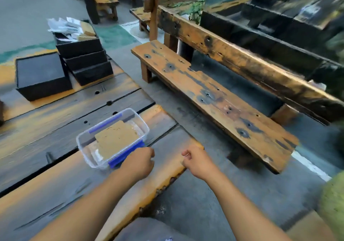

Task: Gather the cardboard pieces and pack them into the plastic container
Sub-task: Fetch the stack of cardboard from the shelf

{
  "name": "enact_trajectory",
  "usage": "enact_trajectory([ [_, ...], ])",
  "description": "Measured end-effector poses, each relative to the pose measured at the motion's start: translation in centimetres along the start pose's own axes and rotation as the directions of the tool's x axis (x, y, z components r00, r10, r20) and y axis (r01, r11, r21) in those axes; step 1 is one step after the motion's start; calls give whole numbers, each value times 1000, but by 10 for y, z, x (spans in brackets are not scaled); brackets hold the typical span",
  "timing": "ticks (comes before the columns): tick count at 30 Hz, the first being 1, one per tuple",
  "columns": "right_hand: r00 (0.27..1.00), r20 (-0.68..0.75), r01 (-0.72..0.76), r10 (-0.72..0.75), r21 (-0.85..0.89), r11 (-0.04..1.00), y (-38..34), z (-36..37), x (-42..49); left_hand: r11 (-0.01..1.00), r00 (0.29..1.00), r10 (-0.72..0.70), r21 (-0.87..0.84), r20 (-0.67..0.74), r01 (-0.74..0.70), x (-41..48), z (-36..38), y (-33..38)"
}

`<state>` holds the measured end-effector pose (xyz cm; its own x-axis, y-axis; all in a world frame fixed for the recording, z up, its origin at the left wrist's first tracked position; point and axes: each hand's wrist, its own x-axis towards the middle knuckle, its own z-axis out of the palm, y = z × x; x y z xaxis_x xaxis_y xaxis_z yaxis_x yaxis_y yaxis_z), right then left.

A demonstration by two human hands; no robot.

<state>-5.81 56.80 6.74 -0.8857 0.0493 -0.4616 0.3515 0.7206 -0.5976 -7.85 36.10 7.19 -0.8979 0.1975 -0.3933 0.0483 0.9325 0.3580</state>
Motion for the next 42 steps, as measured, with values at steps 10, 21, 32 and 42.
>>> enact_trajectory([
  [10, 890, -294, -285, 349, 239, 928, 165, -76, -110, 866, 882, 429, 187, 196, -463, 8, 58, 204],
  [21, 440, -403, -460, 803, 667, 586, 299, -100, -273, 360, 380, 755, 146, 534, -921, -36, 176, 417],
  [32, -99, -203, -383, 974, 911, 151, 319, -80, -404, -170, -200, 641, -118, 741, -978, -133, 247, 570],
  [42, -348, -93, -168, 933, 985, 36, 306, -35, -481, -412, -513, 520, -326, 683, -851, -261, 281, 615],
])
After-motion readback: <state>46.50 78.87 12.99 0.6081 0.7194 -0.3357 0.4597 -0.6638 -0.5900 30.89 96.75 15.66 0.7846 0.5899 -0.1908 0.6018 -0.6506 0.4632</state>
